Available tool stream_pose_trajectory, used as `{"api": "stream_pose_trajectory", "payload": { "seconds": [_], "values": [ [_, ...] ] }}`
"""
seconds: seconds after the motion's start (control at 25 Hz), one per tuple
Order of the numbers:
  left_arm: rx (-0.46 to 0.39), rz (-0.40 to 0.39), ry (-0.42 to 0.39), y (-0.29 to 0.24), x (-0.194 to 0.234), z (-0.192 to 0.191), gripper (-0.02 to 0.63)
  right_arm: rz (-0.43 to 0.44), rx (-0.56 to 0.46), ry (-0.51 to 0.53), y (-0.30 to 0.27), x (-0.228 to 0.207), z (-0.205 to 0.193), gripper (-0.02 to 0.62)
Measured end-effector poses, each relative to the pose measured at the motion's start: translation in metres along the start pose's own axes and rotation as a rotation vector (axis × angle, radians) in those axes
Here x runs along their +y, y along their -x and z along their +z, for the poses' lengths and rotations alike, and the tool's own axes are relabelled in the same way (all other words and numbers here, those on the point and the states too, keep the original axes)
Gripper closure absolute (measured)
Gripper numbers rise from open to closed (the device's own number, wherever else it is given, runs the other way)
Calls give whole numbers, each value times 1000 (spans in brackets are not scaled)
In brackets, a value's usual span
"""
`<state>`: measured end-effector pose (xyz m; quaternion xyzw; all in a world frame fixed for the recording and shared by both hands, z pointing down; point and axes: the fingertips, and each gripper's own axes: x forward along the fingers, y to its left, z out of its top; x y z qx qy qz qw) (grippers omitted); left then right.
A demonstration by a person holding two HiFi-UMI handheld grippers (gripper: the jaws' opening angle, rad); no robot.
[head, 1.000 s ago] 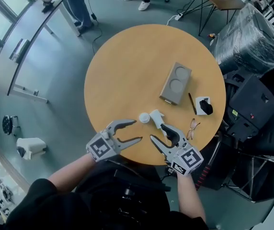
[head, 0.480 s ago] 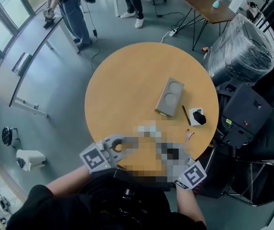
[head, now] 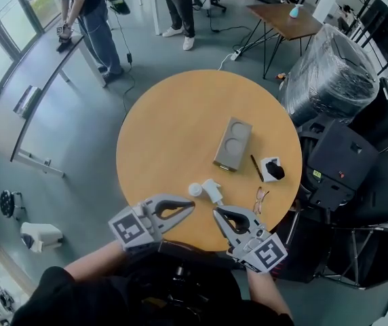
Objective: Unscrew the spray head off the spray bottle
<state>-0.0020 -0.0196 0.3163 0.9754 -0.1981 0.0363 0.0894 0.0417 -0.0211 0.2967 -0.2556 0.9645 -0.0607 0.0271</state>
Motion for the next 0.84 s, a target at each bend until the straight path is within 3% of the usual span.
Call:
{"api": "stream_pose_trajectory", "payload": {
  "seconds": [0.84],
  "values": [
    [10, -22, -38, 0, -20, -7, 583, 19, 12, -2, 4, 20, -7, 591]
  ]
}}
